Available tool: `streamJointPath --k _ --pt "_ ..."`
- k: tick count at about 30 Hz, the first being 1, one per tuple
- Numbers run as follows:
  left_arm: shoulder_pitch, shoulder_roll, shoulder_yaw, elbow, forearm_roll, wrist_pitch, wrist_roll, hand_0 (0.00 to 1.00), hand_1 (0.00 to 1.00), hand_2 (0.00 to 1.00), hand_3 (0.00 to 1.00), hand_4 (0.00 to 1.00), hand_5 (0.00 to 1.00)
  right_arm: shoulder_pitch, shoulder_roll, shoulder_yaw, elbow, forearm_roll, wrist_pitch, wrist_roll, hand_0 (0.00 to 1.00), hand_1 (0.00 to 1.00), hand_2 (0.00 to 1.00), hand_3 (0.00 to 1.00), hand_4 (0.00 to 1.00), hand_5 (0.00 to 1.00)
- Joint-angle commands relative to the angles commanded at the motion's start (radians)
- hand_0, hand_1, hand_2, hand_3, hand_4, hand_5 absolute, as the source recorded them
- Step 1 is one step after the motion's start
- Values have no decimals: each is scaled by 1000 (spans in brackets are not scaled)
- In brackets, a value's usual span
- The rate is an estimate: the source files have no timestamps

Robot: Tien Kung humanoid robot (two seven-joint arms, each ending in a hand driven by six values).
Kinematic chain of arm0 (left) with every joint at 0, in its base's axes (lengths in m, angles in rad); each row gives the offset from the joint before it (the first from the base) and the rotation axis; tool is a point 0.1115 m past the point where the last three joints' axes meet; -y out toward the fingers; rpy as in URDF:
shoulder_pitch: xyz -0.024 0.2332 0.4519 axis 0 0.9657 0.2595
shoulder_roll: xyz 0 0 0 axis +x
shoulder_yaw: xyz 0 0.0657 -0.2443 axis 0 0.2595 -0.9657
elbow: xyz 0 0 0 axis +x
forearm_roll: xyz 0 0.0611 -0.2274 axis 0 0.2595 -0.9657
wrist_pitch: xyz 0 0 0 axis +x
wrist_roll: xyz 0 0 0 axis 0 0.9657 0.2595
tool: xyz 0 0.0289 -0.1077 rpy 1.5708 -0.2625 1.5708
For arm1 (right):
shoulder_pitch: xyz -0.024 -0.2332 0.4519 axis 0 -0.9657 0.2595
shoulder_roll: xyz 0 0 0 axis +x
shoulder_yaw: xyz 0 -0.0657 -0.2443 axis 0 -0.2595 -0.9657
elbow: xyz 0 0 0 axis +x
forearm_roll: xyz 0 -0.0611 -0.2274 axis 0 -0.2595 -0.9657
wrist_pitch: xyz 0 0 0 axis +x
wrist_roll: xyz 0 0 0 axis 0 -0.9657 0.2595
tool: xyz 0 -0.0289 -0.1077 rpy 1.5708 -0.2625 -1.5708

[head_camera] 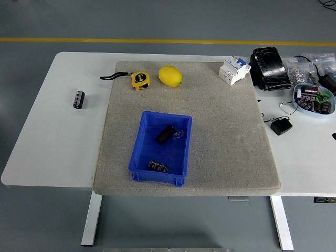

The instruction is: Pick up the battery,place it into the box

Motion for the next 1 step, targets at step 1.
streamJointPath --k 1 --pt "-2 3 18 -4 -13 0 4 553 564 692 766 781 891 6 -2 1 0 -6 3 -6 998 998 988 998 998 998"
